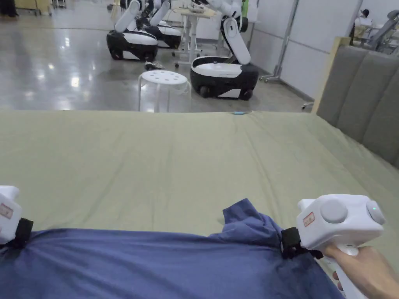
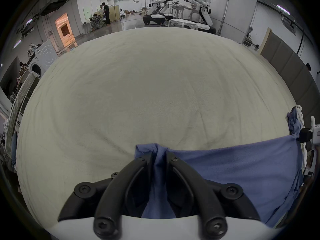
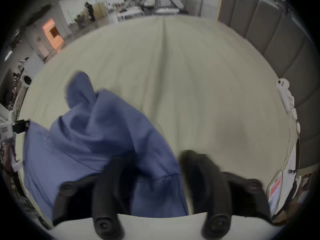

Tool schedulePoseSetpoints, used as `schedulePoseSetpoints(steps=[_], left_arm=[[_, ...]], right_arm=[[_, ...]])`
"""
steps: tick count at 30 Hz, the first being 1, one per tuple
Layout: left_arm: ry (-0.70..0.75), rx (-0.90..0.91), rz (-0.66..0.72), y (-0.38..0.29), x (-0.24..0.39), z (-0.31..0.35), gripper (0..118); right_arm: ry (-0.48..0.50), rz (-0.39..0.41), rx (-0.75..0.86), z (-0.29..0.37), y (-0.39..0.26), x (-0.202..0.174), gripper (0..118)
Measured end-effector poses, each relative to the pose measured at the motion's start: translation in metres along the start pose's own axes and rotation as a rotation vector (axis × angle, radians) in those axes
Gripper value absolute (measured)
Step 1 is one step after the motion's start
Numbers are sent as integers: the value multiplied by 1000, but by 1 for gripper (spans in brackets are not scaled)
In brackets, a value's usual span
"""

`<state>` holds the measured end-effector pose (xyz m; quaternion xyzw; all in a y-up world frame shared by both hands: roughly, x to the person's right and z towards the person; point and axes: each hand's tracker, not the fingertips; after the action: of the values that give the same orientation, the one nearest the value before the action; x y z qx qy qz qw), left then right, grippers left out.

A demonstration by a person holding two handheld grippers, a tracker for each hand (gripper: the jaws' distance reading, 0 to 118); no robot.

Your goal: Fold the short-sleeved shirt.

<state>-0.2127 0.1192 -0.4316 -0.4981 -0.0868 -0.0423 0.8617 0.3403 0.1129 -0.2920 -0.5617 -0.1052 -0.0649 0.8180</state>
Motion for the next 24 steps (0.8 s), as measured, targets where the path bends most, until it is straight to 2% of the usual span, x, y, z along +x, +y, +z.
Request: schedulePoseSetpoints(steps=[1,2,3,4,5,6,8,10,13,16,20,24], left_arm=[[8,6,-9,-2,2,1,14],[19,24,-27,-3,1,0,14],[17,31,-25,-6,1,0,14],[15,34,-24,-5,-1,4,10],[0,57,-9,-5,-5,14,5],[-26,103,27,-7,-11,28,5],[-78,167,33,-18,-21,63,5],[-93,225,-25,-38,-29,100,5],[-165,275,-20,-85,-46,155,5],[-200,315,-13,-145,-60,196,5],[-254,303,47,-225,-78,221,5],[-267,275,57,-273,-79,206,6]], right_arm=[[-21,22,66,9,-8,-5,51],[-19,20,91,17,-12,-9,33],[-16,73,118,22,-15,-13,5],[-2,103,120,22,-18,-13,3],[-24,100,146,33,-25,-19,3],[-8,116,188,46,-30,-18,3],[42,70,281,77,-46,-14,3],[112,59,323,112,-68,-13,3],[121,106,403,164,-115,-13,3],[160,81,451,202,-177,-4,3],[170,26,456,215,-255,9,3],[148,17,399,189,-305,-7,3]])
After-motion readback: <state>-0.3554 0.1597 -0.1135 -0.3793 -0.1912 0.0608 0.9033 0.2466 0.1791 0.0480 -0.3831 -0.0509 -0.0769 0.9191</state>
